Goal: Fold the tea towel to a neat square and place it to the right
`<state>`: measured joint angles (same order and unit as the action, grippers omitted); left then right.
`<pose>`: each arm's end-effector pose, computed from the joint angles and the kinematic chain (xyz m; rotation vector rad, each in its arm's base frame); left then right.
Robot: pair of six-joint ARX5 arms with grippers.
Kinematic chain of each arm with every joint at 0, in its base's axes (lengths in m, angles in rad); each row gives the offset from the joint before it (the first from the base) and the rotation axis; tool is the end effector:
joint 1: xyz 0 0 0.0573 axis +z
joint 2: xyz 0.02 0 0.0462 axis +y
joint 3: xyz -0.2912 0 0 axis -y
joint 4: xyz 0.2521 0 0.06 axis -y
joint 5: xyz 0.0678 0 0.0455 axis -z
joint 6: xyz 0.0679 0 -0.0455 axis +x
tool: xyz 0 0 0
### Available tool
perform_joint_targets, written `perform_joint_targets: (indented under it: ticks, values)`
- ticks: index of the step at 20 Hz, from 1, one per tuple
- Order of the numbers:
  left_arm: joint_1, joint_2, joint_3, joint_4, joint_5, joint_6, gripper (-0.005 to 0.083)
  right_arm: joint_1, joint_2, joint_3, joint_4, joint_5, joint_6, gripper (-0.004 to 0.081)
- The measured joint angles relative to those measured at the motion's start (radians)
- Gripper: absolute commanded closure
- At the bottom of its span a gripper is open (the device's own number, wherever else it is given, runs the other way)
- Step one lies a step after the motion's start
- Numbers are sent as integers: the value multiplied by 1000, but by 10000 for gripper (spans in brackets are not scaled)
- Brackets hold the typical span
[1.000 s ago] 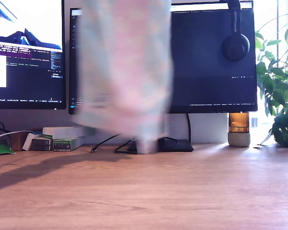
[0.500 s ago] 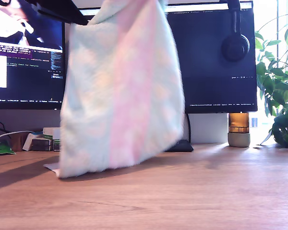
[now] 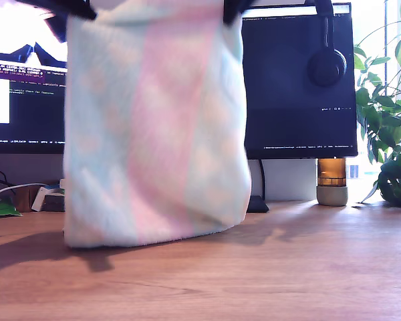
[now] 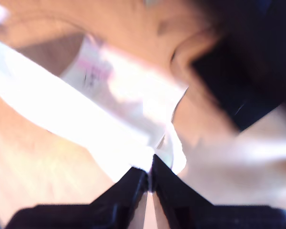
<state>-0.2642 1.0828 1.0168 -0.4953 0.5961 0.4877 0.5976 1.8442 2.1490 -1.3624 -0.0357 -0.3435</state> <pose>0.2255 -0.1005 0.3380 0.3496 0.3535 -0.9551 0.3191 0.2201 0.3986 -0.5998 0.9312 0.7502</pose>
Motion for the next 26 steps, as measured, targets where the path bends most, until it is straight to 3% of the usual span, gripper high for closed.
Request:
perform_joint_targets:
  ticks: [5, 10, 12, 14, 18, 22, 26]
  values:
    - [-5, -135, -163, 4, -6, -56, 795, 29, -73, -249, 36, -1, 3, 782]
    - [-38, -323, -293, -20, -24, -126, 795, -1, -367, -541, 93, 44, 3, 782]
    - [-91, -372, -328, -22, -23, -185, 795, -1, -461, -603, 119, 44, 14, 782]
    - [-156, -403, -366, -21, -32, -254, 795, 53, -517, -677, 131, 41, 47, 782]
    - [-304, -404, -371, 5, -61, -357, 795, 144, -521, -813, 190, 27, 114, 782]
    - [-502, -357, -372, 137, -265, -434, 795, 200, -507, -859, 349, 26, 158, 782]
    - [-703, -283, -383, 180, -494, -463, 795, 204, -507, -857, 481, 26, 160, 782]
